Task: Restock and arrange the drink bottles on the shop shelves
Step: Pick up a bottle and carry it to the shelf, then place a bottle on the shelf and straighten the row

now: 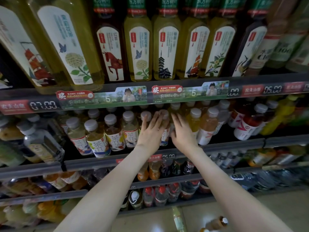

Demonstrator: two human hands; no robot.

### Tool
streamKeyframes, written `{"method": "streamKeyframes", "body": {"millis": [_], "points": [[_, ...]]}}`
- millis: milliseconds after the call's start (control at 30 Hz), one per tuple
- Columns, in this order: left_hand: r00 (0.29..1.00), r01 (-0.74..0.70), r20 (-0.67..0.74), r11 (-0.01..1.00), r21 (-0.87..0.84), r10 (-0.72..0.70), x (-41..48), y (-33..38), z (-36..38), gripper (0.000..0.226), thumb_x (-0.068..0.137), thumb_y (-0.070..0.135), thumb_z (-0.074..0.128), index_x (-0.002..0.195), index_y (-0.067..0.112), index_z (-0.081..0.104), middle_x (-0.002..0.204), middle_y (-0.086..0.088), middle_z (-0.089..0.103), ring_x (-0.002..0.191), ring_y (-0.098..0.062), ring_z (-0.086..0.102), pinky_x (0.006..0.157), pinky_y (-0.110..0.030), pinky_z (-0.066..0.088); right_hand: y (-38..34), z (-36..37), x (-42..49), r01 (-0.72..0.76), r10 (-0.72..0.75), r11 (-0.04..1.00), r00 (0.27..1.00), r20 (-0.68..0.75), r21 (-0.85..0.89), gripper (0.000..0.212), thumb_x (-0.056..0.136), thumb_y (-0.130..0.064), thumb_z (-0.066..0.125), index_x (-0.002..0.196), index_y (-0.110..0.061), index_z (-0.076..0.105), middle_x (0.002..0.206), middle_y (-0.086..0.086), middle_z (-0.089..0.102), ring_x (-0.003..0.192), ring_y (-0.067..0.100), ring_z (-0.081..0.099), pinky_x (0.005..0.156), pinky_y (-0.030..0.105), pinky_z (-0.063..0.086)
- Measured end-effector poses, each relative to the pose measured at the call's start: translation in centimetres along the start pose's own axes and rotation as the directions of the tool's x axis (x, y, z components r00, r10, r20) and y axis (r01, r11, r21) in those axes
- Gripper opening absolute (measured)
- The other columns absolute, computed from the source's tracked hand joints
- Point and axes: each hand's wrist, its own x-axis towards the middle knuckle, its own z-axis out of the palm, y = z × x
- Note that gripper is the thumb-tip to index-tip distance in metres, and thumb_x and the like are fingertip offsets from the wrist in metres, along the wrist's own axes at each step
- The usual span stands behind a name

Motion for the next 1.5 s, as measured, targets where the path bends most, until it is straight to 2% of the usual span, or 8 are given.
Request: {"method": "streamKeyframes", "body": {"millis": [200, 400, 700, 867, 1033, 1233, 1400, 1500], "points": [[0.997, 0.058, 0.051, 0.998, -0.022, -0.057, -1.7, 3.2, 1.9, 0.083, 0.062, 0.019, 0.079, 0.139, 0.011, 0.047, 0.149, -0.023, 0.033, 0.138, -0.038, 0.024, 0.112, -0.058, 0.016, 4.2, -1.9, -5.3, 0.177, -0.178, 0.983, 0.984, -0.018, -0.051, 0.055, 0.09, -0.009, 0.056, 0.143, -0.009, 0.04, 0.137, 0.011, 0.048, 0.126, 0.024, 0.04, 0.105, 0.036, 0.036], [0.925, 0.058, 0.375, 0.951, -0.303, 0.063, -9.1, 10.8, 6.0, 0.066, 0.094, 0.025, 0.048, 0.152, 0.016, 0.017, 0.159, -0.014, 0.004, 0.146, -0.03, 0.009, 0.118, -0.038, 0.003, 11.8, 1.5, -14.4, 0.055, -0.059, 0.998, 0.937, 0.343, 0.023, 0.055, 0.093, -0.013, 0.055, 0.145, -0.012, 0.035, 0.137, 0.008, 0.048, 0.125, 0.021, 0.045, 0.1, 0.035, 0.044], [0.622, 0.68, 0.729, 0.659, -0.321, -0.286, -21.4, 20.1, 17.9, 0.067, 0.072, 0.01, 0.068, 0.135, 0.012, 0.046, 0.135, -0.022, 0.049, 0.114, -0.042, 0.055, 0.087, -0.046, 0.049, 22.5, 13.2, -26.2, -0.112, 0.191, 0.982, 0.574, 0.796, -0.155, 0.063, 0.097, -0.015, 0.045, 0.152, -0.021, 0.014, 0.147, 0.008, 0.033, 0.129, 0.023, 0.04, 0.097, 0.028, 0.038], [0.428, 0.832, 0.805, 0.527, -0.174, -0.41, -28.9, 25.5, 27.7, 0.063, 0.09, 0.022, 0.049, 0.149, 0.019, 0.027, 0.154, -0.013, 0.021, 0.134, -0.033, 0.032, 0.105, -0.037, 0.032, 25.5, 23.6, -32.3, -0.19, 0.216, 0.972, 0.47, 0.856, -0.14, 0.067, 0.095, -0.01, 0.05, 0.152, -0.018, 0.016, 0.145, 0.01, 0.034, 0.128, 0.025, 0.042, 0.099, 0.026, 0.035], [0.395, 0.827, 0.793, 0.555, -0.088, -0.463, -34.3, 29.0, 40.3, 0.062, 0.093, 0.022, 0.048, 0.15, 0.019, 0.024, 0.156, -0.014, 0.017, 0.136, -0.032, 0.029, 0.105, -0.038, 0.031, 28.9, 37.3, -37.4, -0.192, 0.237, 0.967, 0.44, 0.866, -0.167, 0.072, 0.093, -0.005, 0.051, 0.152, -0.017, 0.013, 0.146, 0.014, 0.03, 0.132, 0.029, 0.036, 0.106, 0.03, 0.03], [0.439, 0.813, 0.665, 0.582, -0.009, -0.604, -39.9, 31.4, 56.6, 0.08, 0.055, 0.021, 0.087, 0.13, 0.012, 0.058, 0.121, -0.028, 0.059, 0.108, -0.042, 0.061, 0.087, -0.05, 0.05, 33.1, 54.4, -40.3, -0.173, 0.419, 0.908, 0.408, 0.811, -0.381, 0.081, 0.097, -0.007, 0.041, 0.15, -0.032, -0.014, 0.154, 0.017, 0.016, 0.121, 0.031, 0.048, 0.098, 0.039, 0.043], [0.511, 0.771, 0.616, 0.636, -0.021, -0.6, -42.4, 32.8, 64.2, 0.06, 0.048, 0.017, 0.088, 0.104, 0.014, 0.068, 0.101, -0.02, 0.061, 0.079, -0.037, 0.061, 0.06, -0.037, 0.053, 37.1, 65.0, -40.7, -0.3, 0.424, 0.903, 0.512, 0.747, -0.307, 0.089, 0.084, -0.061, 0.043, 0.148, -0.037, -0.014, 0.151, 0.026, 0.021, 0.118, 0.041, 0.046, 0.096, 0.045, 0.041], [0.554, 0.767, 0.557, 0.639, -0.052, -0.619, -43.2, 32.8, 64.4, 0.066, 0.055, 0.012, 0.082, 0.118, 0.012, 0.063, 0.113, -0.025, 0.059, 0.092, -0.04, 0.061, 0.074, -0.042, 0.054, 38.7, 67.5, -41.3, -0.289, 0.381, 0.922, 0.563, 0.733, -0.257, 0.094, 0.086, -0.027, 0.061, 0.149, -0.039, -0.008, 0.149, 0.028, 0.014, 0.105, 0.042, 0.05, 0.083, 0.04, 0.043]]}}
